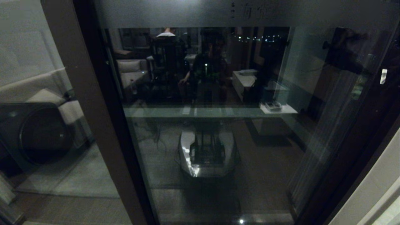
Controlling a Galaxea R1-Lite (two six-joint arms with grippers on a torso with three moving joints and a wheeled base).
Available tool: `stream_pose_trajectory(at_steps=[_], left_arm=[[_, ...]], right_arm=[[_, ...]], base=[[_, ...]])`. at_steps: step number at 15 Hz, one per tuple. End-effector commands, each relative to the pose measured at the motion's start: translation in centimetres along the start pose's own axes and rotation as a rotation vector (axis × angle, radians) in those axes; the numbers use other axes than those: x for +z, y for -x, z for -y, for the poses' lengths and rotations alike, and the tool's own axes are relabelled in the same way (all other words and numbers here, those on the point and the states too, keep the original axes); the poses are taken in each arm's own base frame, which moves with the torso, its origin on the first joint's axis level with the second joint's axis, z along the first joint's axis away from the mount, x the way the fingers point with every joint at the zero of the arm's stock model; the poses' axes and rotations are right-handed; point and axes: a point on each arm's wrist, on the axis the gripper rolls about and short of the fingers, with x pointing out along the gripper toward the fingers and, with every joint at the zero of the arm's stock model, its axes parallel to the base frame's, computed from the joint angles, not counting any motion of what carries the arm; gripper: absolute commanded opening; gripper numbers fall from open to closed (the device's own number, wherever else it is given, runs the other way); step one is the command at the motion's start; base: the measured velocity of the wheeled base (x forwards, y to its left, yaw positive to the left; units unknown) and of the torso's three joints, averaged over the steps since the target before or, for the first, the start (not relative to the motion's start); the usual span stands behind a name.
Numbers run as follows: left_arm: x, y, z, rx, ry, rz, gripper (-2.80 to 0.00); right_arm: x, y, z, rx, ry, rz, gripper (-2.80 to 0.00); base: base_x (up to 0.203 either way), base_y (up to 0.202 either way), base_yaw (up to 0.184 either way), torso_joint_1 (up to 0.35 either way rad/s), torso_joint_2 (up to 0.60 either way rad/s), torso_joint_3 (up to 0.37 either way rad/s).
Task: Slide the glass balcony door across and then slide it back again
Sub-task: Close the slid door, then open the slid door
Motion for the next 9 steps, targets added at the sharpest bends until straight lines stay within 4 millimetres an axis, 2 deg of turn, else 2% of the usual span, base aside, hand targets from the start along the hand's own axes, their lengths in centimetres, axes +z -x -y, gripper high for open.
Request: stream_pose_trajectory(at_steps=[1, 5, 9], left_arm=[[0.0, 0.0, 0.0, 0.001, -0.001, 0.0, -2.8], [0.0, 0.0, 0.0, 0.001, -0.001, 0.0, -2.8], [0.0, 0.0, 0.0, 0.001, -0.001, 0.0, -2.8]], right_arm=[[1.1, 3.6, 1.1, 0.003, -0.012, 0.047, -2.8], [1.1, 6.9, 1.9, 0.064, -0.013, 0.074, -2.8], [0.7, 7.2, 1.7, 0.17, -0.012, 0.067, -2.8]], base=[[0.0, 0.0, 0.0, 0.0, 0.0, 0.0], [0.0, 0.0, 0.0, 0.0, 0.0, 0.0], [0.0, 0.0, 0.0, 0.0, 0.0, 0.0]])
